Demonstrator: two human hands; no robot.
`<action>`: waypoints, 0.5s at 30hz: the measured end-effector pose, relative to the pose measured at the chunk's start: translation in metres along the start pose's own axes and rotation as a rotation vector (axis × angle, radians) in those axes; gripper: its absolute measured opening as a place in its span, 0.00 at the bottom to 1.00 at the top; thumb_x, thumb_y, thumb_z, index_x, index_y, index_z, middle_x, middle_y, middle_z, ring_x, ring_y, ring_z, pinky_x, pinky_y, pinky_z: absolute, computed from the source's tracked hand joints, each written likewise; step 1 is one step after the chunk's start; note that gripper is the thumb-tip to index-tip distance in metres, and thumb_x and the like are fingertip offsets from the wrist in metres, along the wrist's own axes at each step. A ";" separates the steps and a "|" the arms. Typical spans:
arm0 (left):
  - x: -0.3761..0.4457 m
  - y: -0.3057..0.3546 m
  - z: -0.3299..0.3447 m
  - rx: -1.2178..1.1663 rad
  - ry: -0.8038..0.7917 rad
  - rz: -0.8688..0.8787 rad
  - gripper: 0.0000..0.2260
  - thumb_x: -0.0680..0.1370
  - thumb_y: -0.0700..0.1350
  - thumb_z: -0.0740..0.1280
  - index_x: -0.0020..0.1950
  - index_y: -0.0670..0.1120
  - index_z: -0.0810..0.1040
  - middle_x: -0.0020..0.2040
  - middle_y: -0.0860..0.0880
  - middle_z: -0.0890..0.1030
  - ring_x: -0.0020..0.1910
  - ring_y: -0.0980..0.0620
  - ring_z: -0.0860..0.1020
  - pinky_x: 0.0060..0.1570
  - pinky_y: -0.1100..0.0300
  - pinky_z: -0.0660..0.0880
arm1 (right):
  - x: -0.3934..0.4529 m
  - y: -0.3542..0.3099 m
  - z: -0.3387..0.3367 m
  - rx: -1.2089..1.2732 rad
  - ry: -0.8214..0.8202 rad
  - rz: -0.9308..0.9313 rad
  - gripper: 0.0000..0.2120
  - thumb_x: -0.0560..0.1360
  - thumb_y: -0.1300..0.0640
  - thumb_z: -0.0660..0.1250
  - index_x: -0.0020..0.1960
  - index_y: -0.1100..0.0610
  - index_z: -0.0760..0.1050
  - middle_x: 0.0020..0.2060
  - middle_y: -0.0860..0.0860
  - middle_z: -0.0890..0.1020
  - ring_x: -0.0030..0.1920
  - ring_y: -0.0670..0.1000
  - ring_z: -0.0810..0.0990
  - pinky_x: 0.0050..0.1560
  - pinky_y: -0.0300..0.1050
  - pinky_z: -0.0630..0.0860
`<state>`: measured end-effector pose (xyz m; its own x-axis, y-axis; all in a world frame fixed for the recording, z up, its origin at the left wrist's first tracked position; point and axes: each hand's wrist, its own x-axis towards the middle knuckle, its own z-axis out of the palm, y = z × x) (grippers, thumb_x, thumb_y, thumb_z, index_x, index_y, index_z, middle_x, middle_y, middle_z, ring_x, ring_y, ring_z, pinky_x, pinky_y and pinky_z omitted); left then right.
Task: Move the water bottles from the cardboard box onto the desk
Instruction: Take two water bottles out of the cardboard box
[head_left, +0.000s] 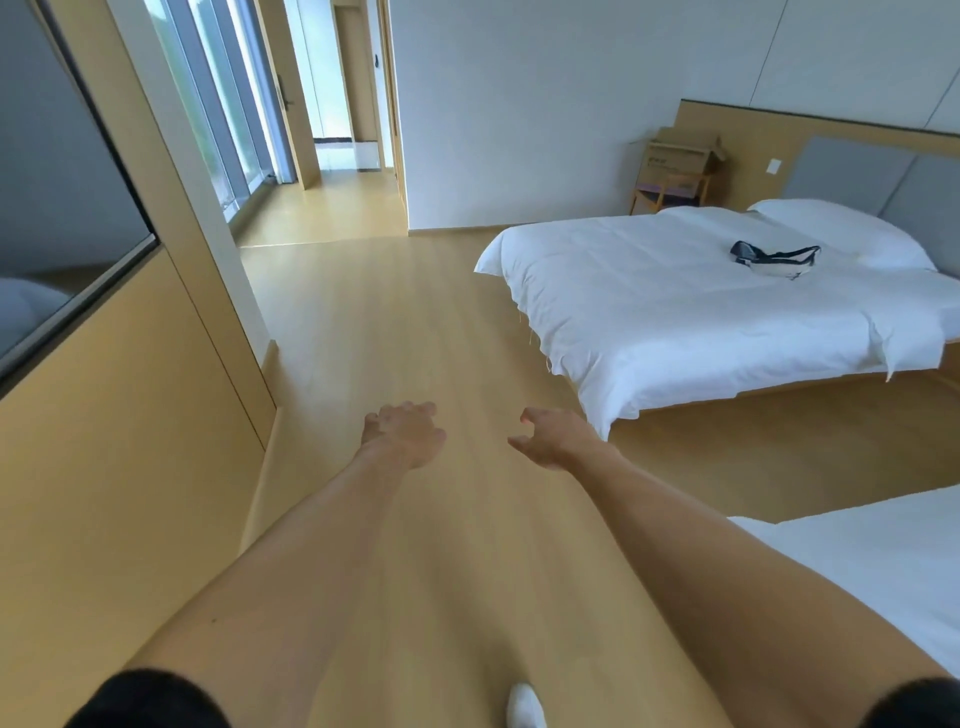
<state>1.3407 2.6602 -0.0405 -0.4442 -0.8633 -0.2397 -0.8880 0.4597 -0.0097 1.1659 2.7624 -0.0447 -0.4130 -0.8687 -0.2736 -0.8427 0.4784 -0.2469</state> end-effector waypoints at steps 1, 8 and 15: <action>0.019 0.005 -0.006 0.006 -0.006 -0.005 0.21 0.85 0.53 0.54 0.78 0.51 0.62 0.75 0.45 0.68 0.73 0.42 0.67 0.69 0.51 0.63 | 0.022 0.003 -0.005 0.007 -0.001 -0.008 0.25 0.82 0.40 0.59 0.74 0.50 0.66 0.67 0.52 0.75 0.65 0.55 0.75 0.62 0.52 0.74; 0.149 0.035 -0.069 -0.001 0.019 -0.047 0.21 0.85 0.54 0.54 0.78 0.51 0.62 0.74 0.45 0.68 0.73 0.43 0.66 0.71 0.51 0.63 | 0.167 0.027 -0.069 0.029 -0.015 -0.050 0.25 0.81 0.41 0.60 0.75 0.50 0.66 0.69 0.52 0.74 0.67 0.55 0.73 0.63 0.50 0.73; 0.255 0.048 -0.096 -0.009 0.009 -0.057 0.22 0.85 0.55 0.54 0.78 0.52 0.63 0.74 0.45 0.69 0.73 0.42 0.67 0.71 0.49 0.64 | 0.275 0.035 -0.109 0.004 -0.045 -0.076 0.26 0.82 0.42 0.60 0.76 0.51 0.65 0.71 0.53 0.72 0.69 0.56 0.72 0.67 0.54 0.72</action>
<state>1.1732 2.4424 -0.0090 -0.3935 -0.8900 -0.2303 -0.9131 0.4074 -0.0141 0.9850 2.5265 -0.0271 -0.3321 -0.8958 -0.2955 -0.8695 0.4121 -0.2721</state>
